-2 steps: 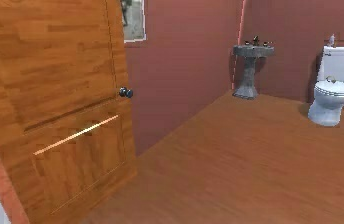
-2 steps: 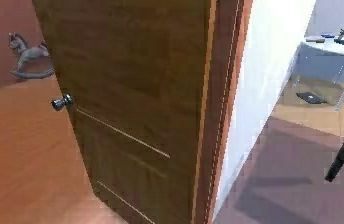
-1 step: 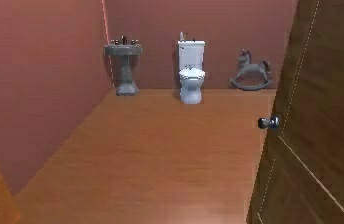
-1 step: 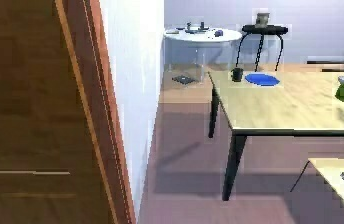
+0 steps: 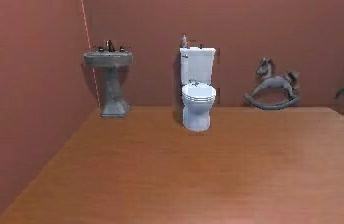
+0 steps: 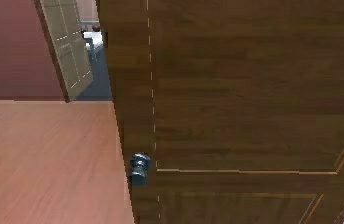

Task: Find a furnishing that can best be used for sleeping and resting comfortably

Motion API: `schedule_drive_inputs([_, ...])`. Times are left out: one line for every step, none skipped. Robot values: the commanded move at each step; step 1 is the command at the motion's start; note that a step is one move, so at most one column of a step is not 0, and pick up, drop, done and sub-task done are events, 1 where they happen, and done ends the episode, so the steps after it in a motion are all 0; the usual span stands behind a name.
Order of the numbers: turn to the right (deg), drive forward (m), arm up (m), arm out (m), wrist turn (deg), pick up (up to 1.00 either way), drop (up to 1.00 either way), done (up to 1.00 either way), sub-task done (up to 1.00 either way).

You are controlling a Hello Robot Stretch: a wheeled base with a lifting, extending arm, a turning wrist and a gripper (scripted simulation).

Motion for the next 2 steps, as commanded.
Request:
schedule_drive_inputs([0.0,0.40,0.00,0.00,0.0,0.00,0.00,0.00,0.00])
schedule_drive_inputs([42.0,0.00,0.00,0.00,0.0,0.00,0.00,0.00,0.00])
